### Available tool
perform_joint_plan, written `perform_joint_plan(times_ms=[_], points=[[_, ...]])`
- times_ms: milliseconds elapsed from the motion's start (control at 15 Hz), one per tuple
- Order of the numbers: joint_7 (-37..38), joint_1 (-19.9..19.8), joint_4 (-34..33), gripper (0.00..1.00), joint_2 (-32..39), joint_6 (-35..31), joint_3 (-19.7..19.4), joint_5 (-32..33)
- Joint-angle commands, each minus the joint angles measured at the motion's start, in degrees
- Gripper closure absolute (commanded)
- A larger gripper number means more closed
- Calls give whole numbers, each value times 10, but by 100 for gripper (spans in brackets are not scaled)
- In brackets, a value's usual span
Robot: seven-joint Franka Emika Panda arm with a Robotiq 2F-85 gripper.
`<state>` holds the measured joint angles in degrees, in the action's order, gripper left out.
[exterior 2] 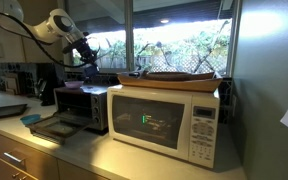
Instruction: Pour the water from the blue cup to the pink bowl then put the bowl into the oven
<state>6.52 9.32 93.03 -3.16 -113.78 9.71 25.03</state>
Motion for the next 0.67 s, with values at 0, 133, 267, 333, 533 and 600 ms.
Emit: perform_joint_plan(times_ms=[0, 133, 267, 333, 533, 600], points=[[33, -19, 27, 99, -12, 7, -16, -43], [39, -26, 42, 99, -16, 1, -25, -77], [43, -30, 62, 99, -20, -9, -32, -109], [50, -33, 71, 99, -21, -9, -34, -122], [90, -39, 88, 99, -21, -6, -38, -145], [101, -41, 95, 99, -23, -12, -40, -149]])
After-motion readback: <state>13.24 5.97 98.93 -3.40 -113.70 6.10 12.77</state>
